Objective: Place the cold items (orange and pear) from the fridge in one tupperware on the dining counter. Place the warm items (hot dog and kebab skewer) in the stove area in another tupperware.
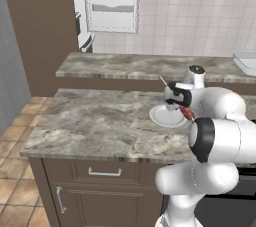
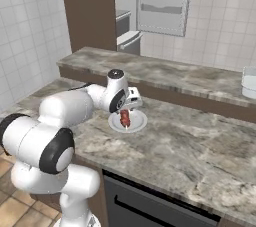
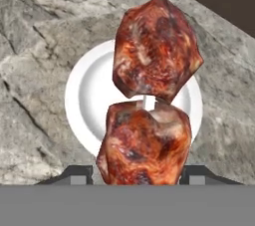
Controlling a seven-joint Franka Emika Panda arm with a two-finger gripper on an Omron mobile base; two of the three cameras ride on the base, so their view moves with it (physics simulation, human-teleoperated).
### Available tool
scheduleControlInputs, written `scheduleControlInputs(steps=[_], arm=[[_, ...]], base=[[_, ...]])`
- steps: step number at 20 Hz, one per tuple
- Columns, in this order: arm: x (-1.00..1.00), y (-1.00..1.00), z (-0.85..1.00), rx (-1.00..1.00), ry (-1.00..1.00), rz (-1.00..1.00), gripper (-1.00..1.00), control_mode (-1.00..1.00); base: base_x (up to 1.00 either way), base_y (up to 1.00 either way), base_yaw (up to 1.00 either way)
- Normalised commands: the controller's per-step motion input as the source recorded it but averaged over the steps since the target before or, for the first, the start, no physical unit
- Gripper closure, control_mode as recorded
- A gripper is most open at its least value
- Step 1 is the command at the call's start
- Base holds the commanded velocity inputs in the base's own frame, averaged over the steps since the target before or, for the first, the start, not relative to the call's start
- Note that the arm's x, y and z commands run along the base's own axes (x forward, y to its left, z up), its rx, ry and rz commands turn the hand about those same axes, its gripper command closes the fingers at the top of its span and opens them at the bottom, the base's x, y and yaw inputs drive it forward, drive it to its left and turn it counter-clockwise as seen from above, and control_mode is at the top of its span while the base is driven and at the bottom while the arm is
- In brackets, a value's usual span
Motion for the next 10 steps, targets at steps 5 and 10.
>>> scheduleControlInputs(steps=[5, 10], arm=[[-0.67, 0.00, 0.79, 0.00, 0.08, 0.13, 1.00, -1.00], [-0.67, 0.00, 0.74, 0.00, 0.27, 0.09, 1.00, -1.00]], base=[[0.00, 0.00, 0.00], [0.00, 0.00, 0.00]])
